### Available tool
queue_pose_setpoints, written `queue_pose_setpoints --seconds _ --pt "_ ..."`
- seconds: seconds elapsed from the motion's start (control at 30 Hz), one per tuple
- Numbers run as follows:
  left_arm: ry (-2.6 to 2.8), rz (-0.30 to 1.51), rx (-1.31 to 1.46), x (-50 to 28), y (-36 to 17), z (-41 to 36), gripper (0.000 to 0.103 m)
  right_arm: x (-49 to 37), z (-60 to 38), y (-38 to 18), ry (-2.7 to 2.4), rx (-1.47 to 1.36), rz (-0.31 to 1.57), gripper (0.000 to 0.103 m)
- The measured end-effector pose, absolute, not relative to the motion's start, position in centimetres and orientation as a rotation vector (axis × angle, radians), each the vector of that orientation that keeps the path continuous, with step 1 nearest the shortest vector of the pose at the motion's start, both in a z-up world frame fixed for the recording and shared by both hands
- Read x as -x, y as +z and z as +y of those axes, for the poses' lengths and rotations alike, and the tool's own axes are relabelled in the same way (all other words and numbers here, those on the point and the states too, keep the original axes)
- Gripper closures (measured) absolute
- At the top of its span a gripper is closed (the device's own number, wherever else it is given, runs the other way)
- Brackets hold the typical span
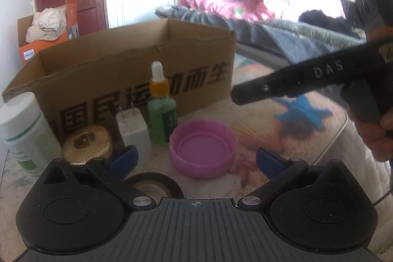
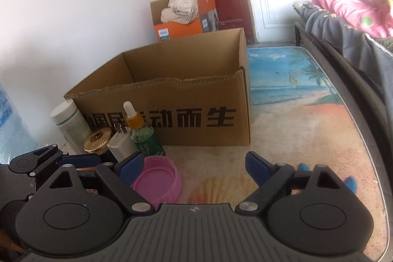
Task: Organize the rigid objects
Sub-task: 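Grasp the rim of the pink bowl with the right gripper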
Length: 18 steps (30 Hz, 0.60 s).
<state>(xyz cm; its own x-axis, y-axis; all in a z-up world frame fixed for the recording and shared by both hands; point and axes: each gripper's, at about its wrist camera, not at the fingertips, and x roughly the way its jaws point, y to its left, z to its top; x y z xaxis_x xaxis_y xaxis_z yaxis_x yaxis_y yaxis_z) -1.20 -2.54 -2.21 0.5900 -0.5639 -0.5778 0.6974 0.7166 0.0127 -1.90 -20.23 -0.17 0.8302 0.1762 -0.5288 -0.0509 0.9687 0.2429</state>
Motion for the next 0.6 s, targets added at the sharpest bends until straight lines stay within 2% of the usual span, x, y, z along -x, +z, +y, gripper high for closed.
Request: queue_pose_setpoints --seconds 0.13,0.27,0.3,0.37,0.43,0.6 --pt "-0.725 0.627 -0.249 0.5 -2.7 -3.1 0.005 0.4 -19.6 -0.9 0.157 -0.238 0.637 0.034" --pt "-0.739 0.631 -0.247 0.2 -2.5 -3.3 0.013 -0.8 -19.0 -1.5 0.192 -0.239 0.694 0.045" --pt "-0.739 0.63 -0.256 0.1 -2.6 -3.4 0.018 -1.1 -18.9 -1.6 0.195 -0.233 0.706 0.049" --pt "-0.745 0.63 -0.266 0.0 -2.6 -3.7 0.025 -1.5 -18.8 -1.8 0.2 -0.222 0.727 0.06" --pt "-0.759 0.644 -0.261 -0.3 -2.7 -3.9 0.027 -1.8 -18.7 -2.1 0.197 -0.218 0.751 0.071" --pt "-0.78 0.661 -0.253 -0.3 -2.8 -4.4 0.031 -1.9 -18.9 -2.7 0.203 -0.232 0.783 0.077"
